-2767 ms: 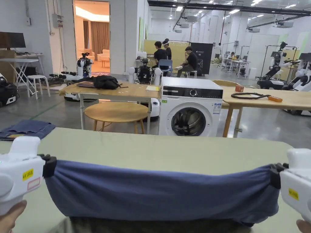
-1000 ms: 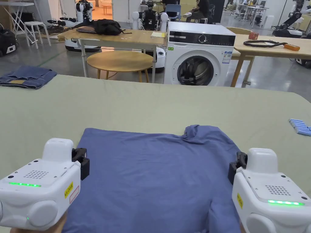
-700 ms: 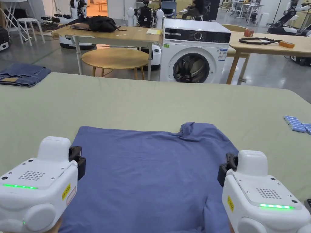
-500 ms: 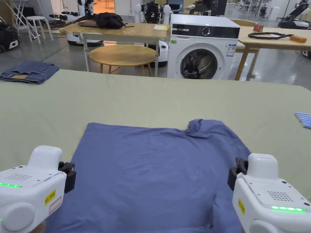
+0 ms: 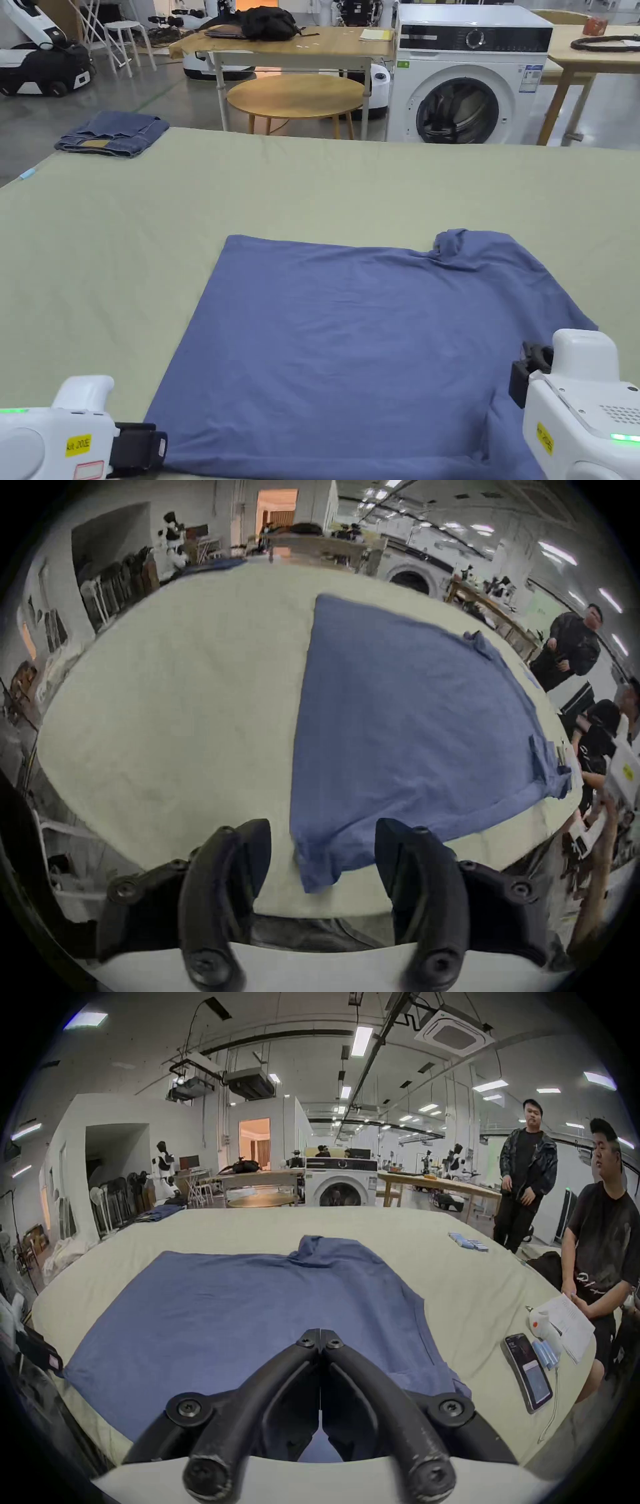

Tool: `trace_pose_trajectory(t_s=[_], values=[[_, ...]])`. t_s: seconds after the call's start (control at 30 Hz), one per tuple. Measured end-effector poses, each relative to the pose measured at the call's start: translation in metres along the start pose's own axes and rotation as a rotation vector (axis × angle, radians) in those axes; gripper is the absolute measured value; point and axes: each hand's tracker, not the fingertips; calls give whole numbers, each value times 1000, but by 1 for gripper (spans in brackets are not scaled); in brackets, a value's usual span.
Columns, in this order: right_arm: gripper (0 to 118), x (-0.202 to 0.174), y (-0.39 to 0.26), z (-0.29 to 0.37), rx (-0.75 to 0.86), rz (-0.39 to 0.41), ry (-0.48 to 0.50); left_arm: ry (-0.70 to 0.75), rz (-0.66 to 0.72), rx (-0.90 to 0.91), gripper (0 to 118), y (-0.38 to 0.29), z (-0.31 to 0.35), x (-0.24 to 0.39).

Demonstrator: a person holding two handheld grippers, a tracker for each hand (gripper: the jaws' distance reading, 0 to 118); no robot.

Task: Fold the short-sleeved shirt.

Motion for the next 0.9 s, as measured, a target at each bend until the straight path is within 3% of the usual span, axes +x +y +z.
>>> trace_pose_trajectory(t_s=[0.07, 0.2, 0.27, 0.33, 0.4, 0.43, 0.5, 0.6, 0.63, 0.8, 0.9], values=[[0, 0, -2, 0, -5, 3, 1, 77, 15, -81, 61, -3, -24, 3], [0, 7, -6, 2, -25, 8, -5, 124, -58, -16, 58, -9, -24, 22], [0, 14, -8, 4, -34, -1, -11, 120, -130, -6, 47, -10, -24, 28], [0, 22, -10, 6, -56, -1, -24, 105, -101, -9, 31, -10, -22, 26], [0, 33, -12, 9, -100, 10, -45, 85, -117, -7, 6, -6, -20, 26], [0, 40, -13, 10, -138, 28, -61, 66, -113, -3, 3, -5, -19, 25], [10, 54, -13, 12, -198, 48, -96, 43, -95, -6, 2, -5, -18, 21], [51, 79, -16, 14, -282, 39, -123, 39, -95, -3, 2, -9, -16, 26], [55, 87, -18, 13, -318, 28, -115, 37, -88, 0, 2, -9, -16, 26], [55, 112, -48, 4, -486, 16, -83, 32, -79, 8, 2, -10, -14, 24], [44, 113, -70, -8, -567, 20, -54, 30, -76, 9, 2, -10, -13, 23]])
